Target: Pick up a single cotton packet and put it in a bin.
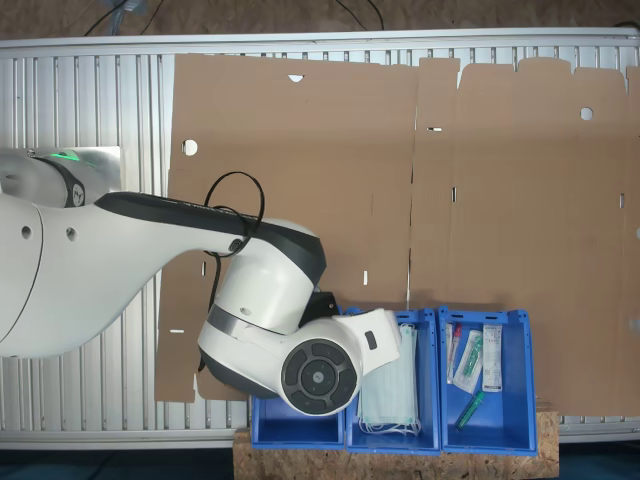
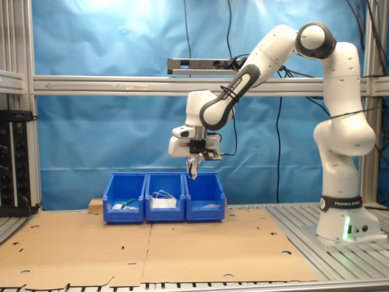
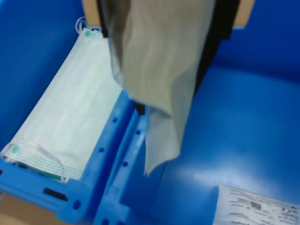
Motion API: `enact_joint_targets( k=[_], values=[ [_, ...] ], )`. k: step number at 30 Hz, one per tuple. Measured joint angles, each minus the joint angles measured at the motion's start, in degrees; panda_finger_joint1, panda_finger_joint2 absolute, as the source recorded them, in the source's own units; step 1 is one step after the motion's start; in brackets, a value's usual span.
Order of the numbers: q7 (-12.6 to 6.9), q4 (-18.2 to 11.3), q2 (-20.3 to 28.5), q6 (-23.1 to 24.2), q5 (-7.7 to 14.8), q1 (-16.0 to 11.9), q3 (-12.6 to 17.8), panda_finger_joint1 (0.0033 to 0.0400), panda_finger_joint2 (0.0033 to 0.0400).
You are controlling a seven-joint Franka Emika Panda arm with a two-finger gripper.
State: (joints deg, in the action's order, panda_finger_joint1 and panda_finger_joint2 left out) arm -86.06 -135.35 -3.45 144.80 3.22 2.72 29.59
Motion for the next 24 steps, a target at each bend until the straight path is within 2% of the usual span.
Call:
enact_joint_targets(
  k=[13, 24],
  values=[
    [-1.03, 0.0, 0.2, -1.98, 0.0, -0.08, 3.01, 0.0056, 0.0056],
    [-5.41, 0.0, 0.2, -2.62, 0.0, -0.24, 4.33, 0.0056, 0.0056]
  ],
)
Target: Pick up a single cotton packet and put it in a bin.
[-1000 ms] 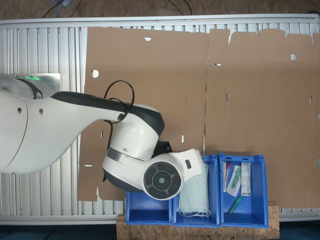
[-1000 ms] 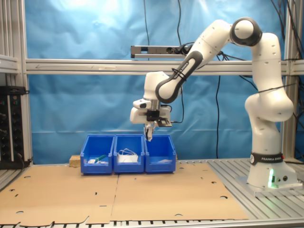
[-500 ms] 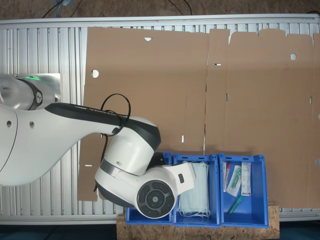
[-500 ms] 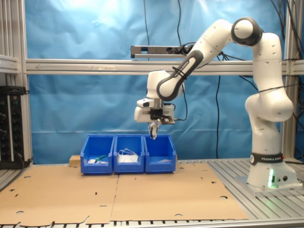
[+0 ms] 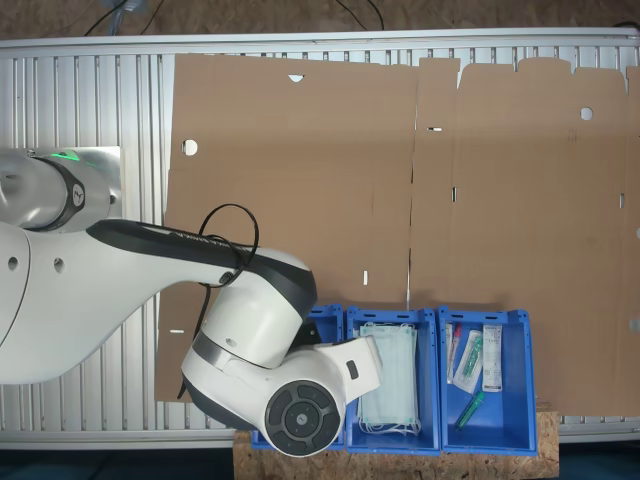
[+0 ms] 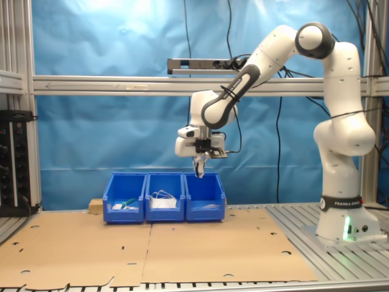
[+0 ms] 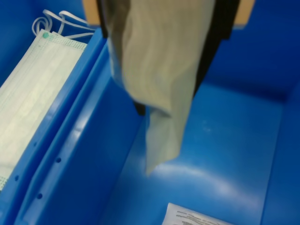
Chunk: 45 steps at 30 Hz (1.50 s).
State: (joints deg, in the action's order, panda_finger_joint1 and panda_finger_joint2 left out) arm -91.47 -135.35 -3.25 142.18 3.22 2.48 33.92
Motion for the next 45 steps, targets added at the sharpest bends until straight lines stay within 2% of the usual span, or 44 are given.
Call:
enact_joint_targets(
  k=[3, 11, 20, 34, 35, 39, 40, 45],
  values=[
    [-1.54, 0.0, 0.0, -0.19, 0.0, -0.01, 0.18, 0.0056, 0.0056],
    [-3.9, 0.0, 0.0, -0.61, 0.0, -0.01, 0.23, 0.0056, 0.0056],
    [-5.77, 0.0, 0.0, -0.76, 0.0, -0.01, 0.24, 0.0056, 0.0056],
    [-7.63, 0.0, 0.0, -0.79, 0.0, -0.01, 0.24, 0.0056, 0.0056],
    [-7.76, 0.0, 0.0, -0.79, 0.0, -0.01, 0.24, 0.0186, 0.0186],
    [-8.24, 0.0, 0.0, -0.79, 0.0, -0.01, 0.24, 0.0186, 0.0186],
    [-8.35, 0.0, 0.0, -0.79, 0.0, -0.01, 0.24, 0.0287, 0.0287],
    [-8.51, 0.0, 0.0, -0.79, 0.0, -0.01, 0.24, 0.0287, 0.0287]
  ],
)
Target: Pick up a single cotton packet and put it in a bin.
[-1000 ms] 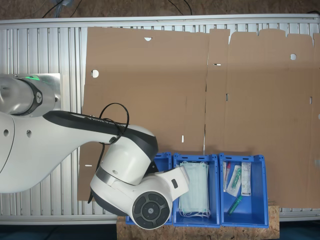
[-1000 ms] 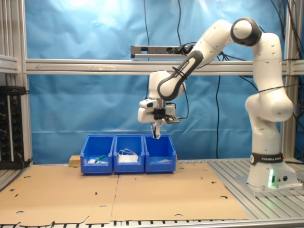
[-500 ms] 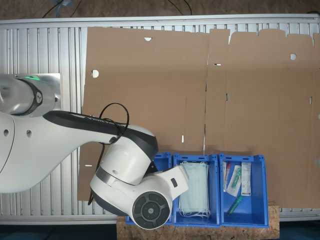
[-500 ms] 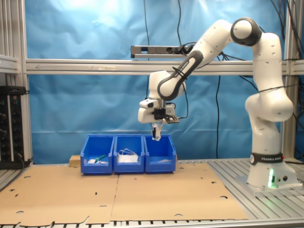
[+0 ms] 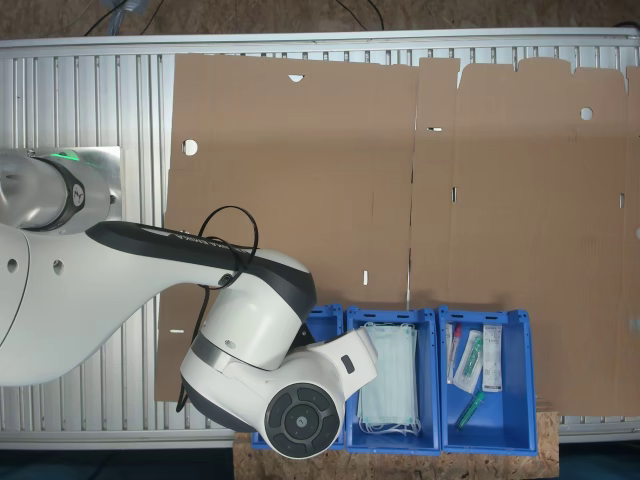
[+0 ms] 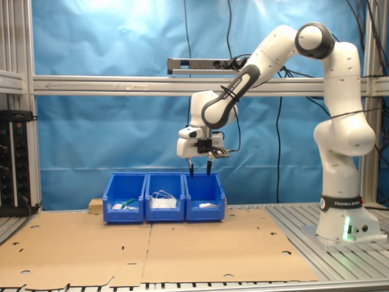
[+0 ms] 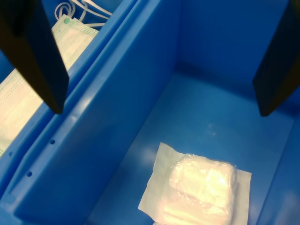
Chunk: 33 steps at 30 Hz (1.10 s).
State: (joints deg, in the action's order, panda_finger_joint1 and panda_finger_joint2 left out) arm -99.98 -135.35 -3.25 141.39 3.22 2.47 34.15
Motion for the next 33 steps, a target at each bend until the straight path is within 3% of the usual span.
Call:
enact_joint_targets(
  k=[3, 4, 33],
  values=[
    [-0.05, 0.0, 0.0, 0.0, 0.0, 0.0, 0.0, 0.0287, 0.0287],
    [-0.06, 0.0, 0.0, 0.0, 0.0, 0.0, 0.0, 0.0388, 0.0388],
    [-0.12, 0.0, 0.0, 0.0, 0.0, 0.0, 0.0, 0.04, 0.04]
  ],
)
